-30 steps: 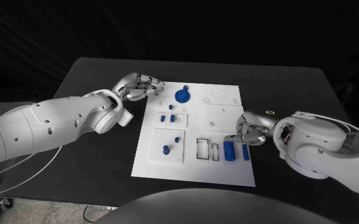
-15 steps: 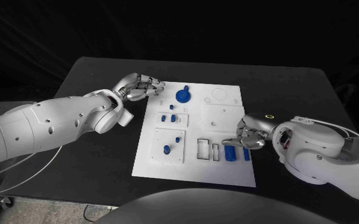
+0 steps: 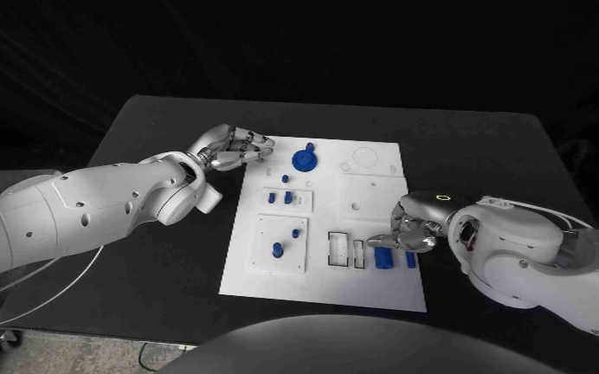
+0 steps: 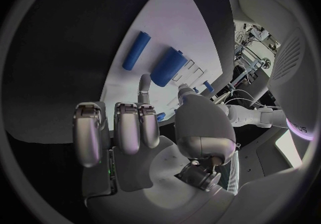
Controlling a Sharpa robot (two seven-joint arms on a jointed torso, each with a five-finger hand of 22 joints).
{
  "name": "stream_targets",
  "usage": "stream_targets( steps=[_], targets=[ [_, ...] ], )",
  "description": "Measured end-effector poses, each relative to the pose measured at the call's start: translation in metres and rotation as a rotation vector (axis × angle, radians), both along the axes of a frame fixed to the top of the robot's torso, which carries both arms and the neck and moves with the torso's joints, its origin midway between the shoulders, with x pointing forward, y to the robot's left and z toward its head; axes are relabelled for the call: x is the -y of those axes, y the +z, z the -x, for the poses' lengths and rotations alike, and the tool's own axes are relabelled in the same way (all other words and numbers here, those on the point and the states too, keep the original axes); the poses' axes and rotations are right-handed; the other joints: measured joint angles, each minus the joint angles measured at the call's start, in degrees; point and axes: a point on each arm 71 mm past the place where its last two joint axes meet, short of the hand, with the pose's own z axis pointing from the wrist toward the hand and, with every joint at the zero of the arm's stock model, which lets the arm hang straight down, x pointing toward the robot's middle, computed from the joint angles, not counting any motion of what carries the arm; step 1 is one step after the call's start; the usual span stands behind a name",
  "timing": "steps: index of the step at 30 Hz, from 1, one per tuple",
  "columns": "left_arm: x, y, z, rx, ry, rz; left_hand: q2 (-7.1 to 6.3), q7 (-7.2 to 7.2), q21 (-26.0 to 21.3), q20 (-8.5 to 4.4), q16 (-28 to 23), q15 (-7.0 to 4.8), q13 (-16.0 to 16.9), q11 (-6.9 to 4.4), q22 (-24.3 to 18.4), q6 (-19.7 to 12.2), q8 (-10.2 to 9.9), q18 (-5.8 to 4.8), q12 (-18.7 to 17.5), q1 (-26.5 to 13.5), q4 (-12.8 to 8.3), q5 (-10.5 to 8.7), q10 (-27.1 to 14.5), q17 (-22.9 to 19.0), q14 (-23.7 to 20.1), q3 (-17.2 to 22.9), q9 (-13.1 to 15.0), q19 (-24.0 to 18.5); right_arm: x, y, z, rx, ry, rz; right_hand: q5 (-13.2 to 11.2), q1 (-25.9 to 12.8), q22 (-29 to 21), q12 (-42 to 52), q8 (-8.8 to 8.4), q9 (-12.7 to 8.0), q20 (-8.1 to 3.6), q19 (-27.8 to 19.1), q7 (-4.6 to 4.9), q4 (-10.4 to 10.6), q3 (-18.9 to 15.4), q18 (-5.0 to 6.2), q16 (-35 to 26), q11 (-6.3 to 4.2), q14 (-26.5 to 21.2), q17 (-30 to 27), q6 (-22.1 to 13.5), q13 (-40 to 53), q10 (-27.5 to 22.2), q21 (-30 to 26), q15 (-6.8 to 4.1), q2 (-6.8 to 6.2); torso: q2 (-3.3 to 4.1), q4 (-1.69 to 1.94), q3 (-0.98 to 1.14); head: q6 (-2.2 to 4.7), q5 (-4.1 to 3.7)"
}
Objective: Assemble the parts on the task board
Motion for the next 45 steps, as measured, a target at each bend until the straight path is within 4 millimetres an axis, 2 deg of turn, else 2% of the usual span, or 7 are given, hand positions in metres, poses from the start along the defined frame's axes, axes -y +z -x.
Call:
stream_targets(
  steps=[13, 22, 28, 31, 36, 41, 45],
  targets=[
    [-0.001, -0.001, 0.0, -0.003, 0.0, 0.0, 0.0, 0.0, 0.2, 0.0, 0.0, 0.0, 0.0, 0.0, 0.0, 0.0, 0.0, 0.0, 0.0, 0.0, 0.0, 0.0, 0.0, 0.0, 0.0, 0.0, 0.0, 0.0, -0.004, -0.016, 0.002, -0.048, 0.009, 0.019, 0.0, 4.8, 0.0, 0.0, -1.16, 0.5, -0.44, 0.0, 0.17, 0.0, -0.3, 0.01, -1.0, 0.0, 0.0, 0.0, 1.1, 0.0, 0.0, -1.0, -0.42, 0.63, -0.02, 0.0, 0.03, 0.0, 0.3],
    [0.0, -0.001, 0.0, -0.004, -0.001, 0.0, 0.0, -0.01, 0.2, 0.0, 0.0, 0.0, 0.0, 0.0, 0.0, 0.0, 0.0, 0.0, 0.0, 0.0, 0.0, 0.0, 0.0, 0.0, 0.0, 0.0, 0.0, 0.0, -0.008, -0.018, 0.003, -0.07, 0.018, 0.02, 6.0, 9.0, 0.0, 0.0, -2.82, 1.4, -0.44, 0.0, -0.01, -0.3, -0.5, 0.01, -1.1, 0.0, 0.0, 0.0, 1.2, 0.0, 0.0, -1.2, -0.42, 1.06, 0.01, -0.05, 0.05, 0.0, 0.2],
    [0.0, -0.001, 0.0, -0.006, -0.002, 0.0, 0.22, -0.01, 0.2, 0.0, 0.2, 0.0, 0.0, 0.01, -0.1, 0.0, 0.0, -0.01, 0.2, 0.2, -0.2, 0.42, 0.0, 0.0, 0.0, -0.2, 0.0, 0.0, -0.009, -0.018, 0.003, -0.089, 0.016, 0.012, 19.5, 13.7, 0.0, 0.0, -4.27, 2.1, -0.44, 0.0, 0.31, -3.2, 1.0, 0.01, -1.4, 0.0, 0.1, 0.0, 1.2, 0.0, 0.0, -1.5, -0.53, 1.11, 0.0, -0.04, 0.04, 0.0, 0.16],
    [0.0, -0.002, 0.0, -0.006, -0.002, 0.0, 0.41, -0.01, 0.2, 0.0, 0.2, 0.0, 0.0, 0.2, -0.2, 0.0, 0.0, 0.0, 0.2, 0.4, -0.2, 0.71, 0.2, 0.0, 0.0, -0.2, -0.1, 0.0, -0.008, -0.018, 0.003, -0.098, 0.011, 0.004, 25.8, 14.5, 0.0, 0.0, -5.09, 2.1, -0.66, -0.2, 0.53, -3.6, 1.4, 0.01, -1.4, -0.26, 0.2, 0.0, 1.0, 0.0, 0.0, -1.5, -0.61, 1.08, -0.01, -0.04, 0.04, 0.0, 0.16],
    [0.0, -0.002, 0.001, -0.007, -0.002, 0.0, 0.46, -0.01, 0.2, 0.0, 0.2, 0.0, 0.0, 0.21, -0.2, 0.0, 0.0, -0.01, 0.2, 0.5, -0.2, 1.08, 0.2, 0.0, 0.0, -0.2, -0.1, 0.0, -0.005, -0.017, 0.004, -0.116, -0.008, -0.026, 41.2, 15.3, 0.0, 0.0, -6.96, 1.4, -0.84, 0.0, 0.36, -2.5, 2.5, 0.01, -1.4, -0.36, 0.2, 0.0, 0.7, 0.0, 0.0, -1.5, -0.61, 0.31, -0.01, -0.03, 0.05, 0.0, 0.31],
    [0.0, -0.002, 0.001, -0.007, -0.002, 0.0, 0.69, -0.01, 0.2, 0.0, 0.2, 0.0, 0.0, 0.2, -0.2, 0.0, 0.0, 0.0, 0.2, 0.7, -0.2, 1.28, 0.2, -0.1, 0.0, -0.2, -0.2, 0.0, -0.001, -0.015, 0.005, -0.139, -0.045, -0.076, 51.6, 15.9, 0.0, 0.0, -8.23, 0.4, -0.84, 0.0, 0.35, -1.2, 3.7, 0.01, -1.4, -0.35, 0.2, 0.0, 0.7, 0.0, 0.1, -1.5, -0.6, -0.35, -0.01, -0.03, 0.05, 0.0, 0.35],
    [0.0, -0.002, 0.001, -0.008, -0.002, 0.0, 0.76, -0.01, 0.2, 0.0, 0.2, 0.0, 0.0, 0.2, -0.2, 0.0, 0.0, 0.0, 0.2, 0.8, -0.2, 1.33, 0.2, -0.1, 0.0, -0.2, -0.2, 0.0, 0.0, -0.009, 0.003, -0.156, -0.076, -0.131, 55.5, 16.2, 0.0, 0.0, -8.69, 0.6, -0.84, 0.0, 0.69, -0.9, 4.0, 0.01, -1.4, -0.34, 0.2, 0.0, 1.0, 0.0, 0.1, -1.7, -0.6, -0.68, -0.03, -0.03, 0.05, 0.0, 0.35]
  ],
)
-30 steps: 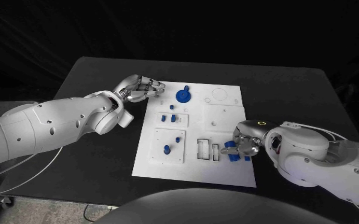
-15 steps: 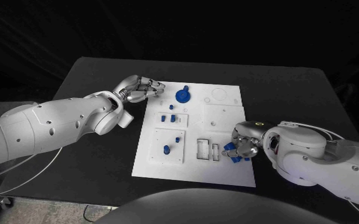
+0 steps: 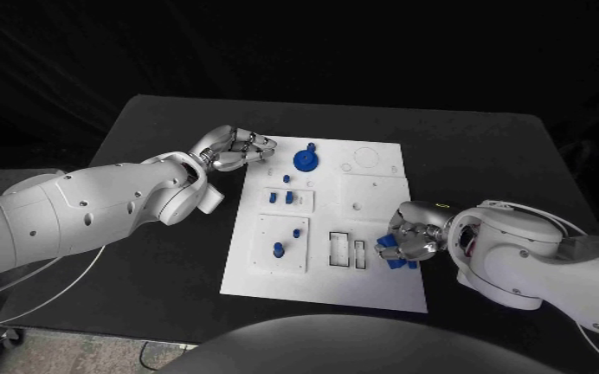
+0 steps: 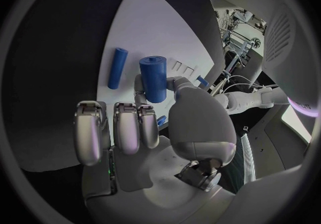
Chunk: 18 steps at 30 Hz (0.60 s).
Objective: Assemble the parts on the task board
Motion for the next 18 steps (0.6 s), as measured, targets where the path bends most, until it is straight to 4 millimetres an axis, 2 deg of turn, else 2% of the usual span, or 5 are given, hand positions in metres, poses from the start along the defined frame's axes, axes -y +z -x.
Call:
stream_targets(
  steps=[2, 5, 7, 15, 18],
  targets=[
    [0.0, 0.0, 0.0, 0.0, -0.001, 0.0, 0.0, 0.0, 0.0, 0.0, 0.0, 0.0, 0.0, 0.0, -0.1, 0.0, 0.0, -0.58, 0.0, 0.0, 0.0, 0.25, 0.0, 0.0, 0.0, 0.0, 0.0, 0.0, 0.0, 0.006, -0.003, -0.004, -0.018, -0.03, 0.3, 0.0, 0.0, 0.0, 0.01, 0.1, 0.0, 0.0, 0.07, 0.0, 0.0, 0.0, 0.0, 0.04, 0.0, 0.0, 0.1, 0.0, 0.0, 0.0, 0.0, -0.04, 0.0, 0.0, 0.0, 0.0, -0.07],
    [0.001, 0.0, 0.0, -0.001, -0.001, 0.0, 0.0, 0.0, 0.0, 0.0, 0.0, 0.0, 0.0, 0.0, -0.1, 0.0, 0.0, -0.6, 0.0, 0.0, 0.0, 0.25, 0.0, 0.0, 0.0, 0.0, -0.1, 0.0, -0.002, 0.015, -0.007, -0.024, -0.053, -0.087, 0.5, 0.0, 0.0, 0.0, 0.03, 0.5, 0.0, 0.0, 0.07, 0.0, 0.0, 0.0, 0.0, 0.04, -0.1, 0.0, 0.1, 0.0, 0.0, 0.0, -0.13, -0.04, 0.0, 0.03, -0.01, 0.0, -0.27],
    [0.001, -0.001, 0.0, -0.001, -0.002, 0.0, 0.0, 0.0, 0.0, 0.0, 0.0, 0.0, 0.0, 0.0, -0.1, 0.0, 0.0, -0.6, 0.0, 0.0, 0.0, 0.25, 0.0, 0.0, 0.0, 0.0, -0.1, 0.0, -0.005, 0.017, -0.008, -0.055, -0.08, -0.128, -1.1, 0.0, 0.0, 0.0, 0.04, 0.5, 0.0, 0.0, 0.07, 0.1, 0.1, 0.0, -0.1, 0.05, -0.2, 0.0, 0.1, 0.0, 0.0, 0.0, -0.21, -0.01, -0.01, 0.03, -0.04, 0.0, -0.4],
    [0.004, -0.001, -0.001, -0.003, -0.006, 0.002, 0.03, 0.0, 0.0, 0.0, 0.0, 0.0, 0.0, 0.0, -0.1, 0.0, 0.0, -0.6, 0.0, 0.0, 0.0, 0.63, 0.0, 0.0, 0.0, 0.0, -0.1, 0.0, -0.02, 0.011, -0.008, -0.207, -0.152, -0.232, -13.5, -2.1, 0.0, 0.0, -0.59, 1.3, 0.0, 0.0, 0.08, 1.1, 1.1, 0.0, -1.1, 0.06, -0.2, 0.0, 0.1, 0.0, 0.0, -1.4, -0.21, 2.11, 0.02, 0.08, -0.07, 0.0, -0.49],
    [0.004, -0.001, -0.001, -0.003, -0.007, 0.002, 0.3, 0.0, 0.0, 0.0, 0.0, 0.0, 0.0, 0.0, -0.1, 0.0, 0.0, -0.6, 0.0, 0.3, 0.0, 0.63, 0.0, 0.0, 0.0, 0.0, -0.1, 0.0, -0.025, 0.007, -0.008, -0.248, -0.168, -0.246, -17.1, -2.8, 0.0, 0.0, -0.93, 1.3, 0.0, 0.0, 0.09, 1.2, 1.2, 0.0, -1.9, 0.06, -0.2, 0.0, 0.1, 0.0, 0.0, -2.3, -0.21, 2.72, 0.02, 0.08, -0.07, 0.0, -0.47]
  ],
)
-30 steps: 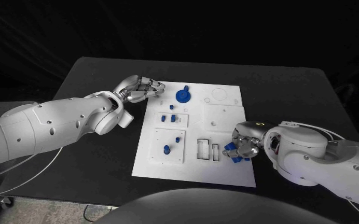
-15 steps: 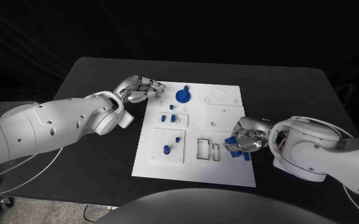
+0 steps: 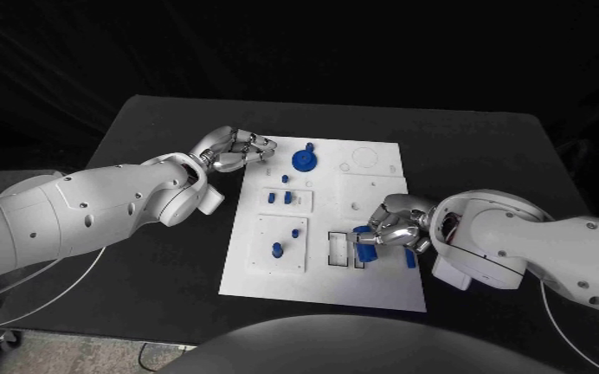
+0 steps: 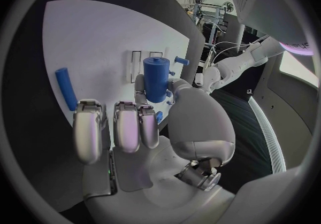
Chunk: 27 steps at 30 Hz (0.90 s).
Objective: Assemble the parts on the task board
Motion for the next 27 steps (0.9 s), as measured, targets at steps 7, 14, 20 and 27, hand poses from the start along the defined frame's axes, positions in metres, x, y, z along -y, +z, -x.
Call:
stream_targets(
  steps=[7, 14, 20, 27],
  targets=[
    [0.0, 0.0, 0.0, -0.002, -0.001, 0.0, 0.0, 0.0, 0.2, 0.0, 0.0, 0.0, 0.0, 0.0, 0.0, 0.0, 0.0, 0.01, 0.0, 0.0, 0.0, 0.27, 0.0, 0.0, 0.0, 0.0, 0.0, 0.0, -0.011, -0.007, -0.001, -0.069, -0.006, -0.015, -6.6, -2.9, 0.0, 0.0, -0.44, 0.1, 0.32, -0.1, 0.21, -1.6, 2.4, 0.89, -1.0, 0.0, 0.1, 0.0, -0.9, 0.0, 0.0, -1.3, 0.52, 0.85, 0.01, -0.02, 0.03, 0.0, 0.01],
    [0.002, -0.001, -0.001, -0.005, -0.003, -0.001, 0.0, 0.0, 0.2, 0.0, 0.0, 0.0, 0.0, 0.0, 0.0, 0.0, 0.0, 0.03, 0.0, 0.0, 0.0, 0.27, 0.0, 0.0, 0.0, 0.0, 0.0, 0.0, -0.018, -0.012, -0.001, -0.106, -0.005, -0.018, -10.3, -3.8, 0.0, 0.0, -0.63, 0.0, 0.43, 0.0, 0.5, -2.2, 3.0, 0.88, -1.2, 0.21, 0.1, 0.0, -1.2, 0.0, -0.2, -1.5, 0.52, 1.61, 0.02, -0.08, 0.03, 0.0, 0.06],
    [0.002, -0.001, -0.001, -0.007, -0.005, -0.001, 0.0, 0.0, 0.2, 0.0, 0.0, 0.0, 0.0, 0.0, -0.1, 0.0, 0.0, 0.04, 0.0, 0.0, 0.0, 0.27, 0.0, 0.0, 0.0, 0.0, 0.0, 0.0, -0.022, -0.013, -0.002, -0.122, -0.001, -0.018, -11.6, -4.1, 0.0, 0.0, -1.26, -0.3, 0.45, 0.0, 0.66, -2.8, 3.6, 0.89, -1.4, 0.21, 0.1, 0.0, -1.7, 0.0, -0.2, -1.9, 0.92, 1.76, 0.02, -0.08, 0.03, 0.0, 0.01],
    [0.003, -0.001, -0.001, -0.009, -0.007, -0.001, 0.0, 0.0, 0.2, 0.0, 0.0, 0.0, 0.0, 0.0, -0.1, 0.0, 0.0, 0.07, 0.0, 0.0, 0.0, 0.27, 0.0, 0.0, 0.0, 0.0, 0.0, 0.0, -0.023, -0.015, -0.004, -0.13, 0.003, -0.013, -14.9, -4.7, 0.0, 0.0, -1.98, -1.0, 0.84, 0.0, 0.98, -2.3, 3.1, 0.89, -1.7, 0.61, 0.1, 0.0, -2.7, 0.0, -0.2, -2.3, 0.92, 2.37, 0.02, -0.08, 0.03, 0.0, -0.03]
  ],
)
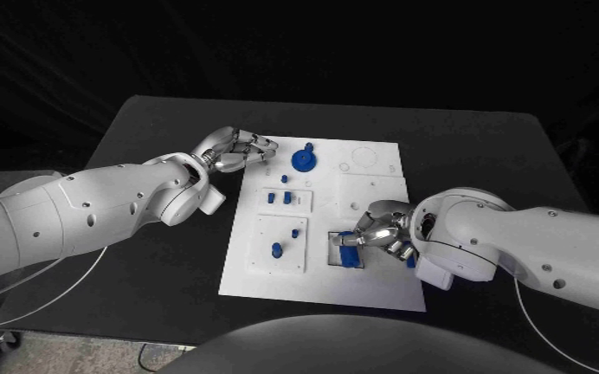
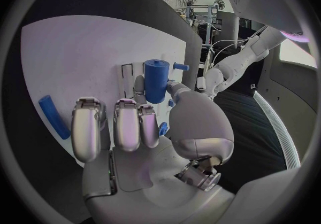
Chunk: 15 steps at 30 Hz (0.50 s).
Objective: Assemble the parts on the task board
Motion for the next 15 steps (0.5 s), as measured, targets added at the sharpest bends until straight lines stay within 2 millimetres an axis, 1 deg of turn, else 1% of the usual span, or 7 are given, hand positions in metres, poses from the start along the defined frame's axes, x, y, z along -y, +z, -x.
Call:
stream_targets(
  steps=[2, 3, 9, 11, 12, 15],
  targets=[
    [0.0001, -0.0001, -0.0001, -0.001, 0.0, 0.0, 0.0, 0.0, 0.0, 0.0, 0.2, 0.0, 0.0, 0.0, 0.0, 0.0, 0.0, 0.01, 0.0, 0.0, 0.0, 0.0, 0.0, 0.0, 0.0, 0.0, 0.0, 0.0, -0.0001, -0.0003, -0.0003, -0.001, 0.001, 0.001, -1.7, -0.5, 0.0, 0.0, -0.01, -0.2, 0.0, 0.0, 0.0, 0.4, -0.4, 0.0, -0.2, 0.0, 0.0, 0.0, 0.0, 0.0, 0.0, 0.0, 0.0, 0.35, 0.0, 0.0, 0.0, 0.0, 0.02],
    [0.0002, -0.0001, -0.0001, -0.001, -0.001, 0.0, 0.0, 0.0, 0.0, 0.0, 0.2, 0.0, 0.0, 0.0, 0.0, 0.0, 0.0, 0.01, 0.0, 0.0, 0.0, 0.0, 0.0, 0.0, 0.0, 0.0, 0.0, 0.0, -0.0001, -0.0005, -0.0006, -0.002, 0.001, 0.001, -2.2, -0.6, 0.0, 0.0, 0.0, -0.3, 0.0, 0.0, 0.0, 0.5, -0.5, 0.0, -0.2, 0.0, 0.0, 0.0, 0.0, 0.0, 0.0, 0.0, 0.0, 0.28, 0.0, 0.0, 0.01, 0.0, 0.03],
    [0.0007, -0.0004, -0.0003, -0.003, -0.003, 0.0, 0.0, 0.0, 0.0, 0.0, 0.2, 0.0, 0.0, 0.0, 0.0, 0.0, 0.0, 0.02, 0.0, 0.0, 0.0, 0.0, 0.0, 0.0, 0.0, 0.0, 0.0, 0.0, -0.0001, -0.0009, -0.0018, -0.004, 0.002, 0.003, -3.8, -0.9, 0.0, 0.0, -0.16, -0.5, 0.0, 0.0, -0.02, 0.9, -1.0, 0.0, -0.2, 0.0, 0.0, -0.1, 0.0, 0.0, 0.0, -0.3, 0.4, 0.51, -0.01, -0.01, 0.02, 0.0, 0.04],
    [0.0009, -0.0005, -0.0003, -0.004, -0.004, 0.0, 0.17, 0.0, 0.0, 0.0, 0.2, 0.0, 0.0, 0.0, 0.0, 0.0, 0.0, 0.02, 0.0, 0.2, 0.0, 0.25, 0.0, 0.0, 0.0, 0.0, 0.0, 0.0, -0.0001, -0.0011, -0.0022, -0.005, 0.002, 0.003, -4.4, -1.2, 0.0, 0.0, -0.17, -0.6, 0.2, -0.2, 0.05, 0.8, -1.2, 0.0, -0.2, 0.0, 0.0, -0.2, 0.0, 0.0, 0.0, -0.3, 0.4, 0.8, 0.0, -0.01, 0.02, 0.0, 0.04],
    [0.0009, -0.0005, -0.0003, -0.005, -0.004, 0.0, 0.23, 0.0, 0.0, 0.0, 0.2, 0.0, 0.0, 0.0, 0.0, 0.0, 0.0, 0.02, 0.0, 0.2, 0.0, 0.27, 0.0, 0.0, 0.0, 0.0, 0.0, 0.0, -0.0001, -0.0011, -0.0023, -0.005, 0.002, 0.003, -4.7, -1.2, 0.0, 0.0, -0.17, -0.6, 0.2, -0.2, 0.19, 1.0, -1.4, 0.0, -0.2, 0.0, 0.0, -0.2, -0.2, 0.0, 0.0, -0.3, 0.41, 0.81, 0.0, -0.01, 0.03, 0.0, 0.07],
    [0.0009, -0.0006, -0.0002, -0.006, -0.004, 0.0, 0.23, 0.0, 0.0, 0.0, 0.2, 0.0, 0.0, 0.0, 0.0, 0.0, 0.0, 0.02, 0.0, 0.2, 0.0, 0.27, 0.0, 0.0, 0.0, 0.0, 0.0, 0.0, -0.0001, -0.0013, -0.0027, -0.005, 0.002, 0.004, -5.9, -1.2, 0.0, 0.0, -0.17, -0.7, 0.32, -0.1, 0.2, 1.0, -1.9, 0.0, -0.2, 0.19, 0.0, -0.2, -0.2, 0.0, 0.2, -0.3, 0.41, 0.82, 0.0, -0.01, 0.03, 0.0, 0.08]
  ],
)
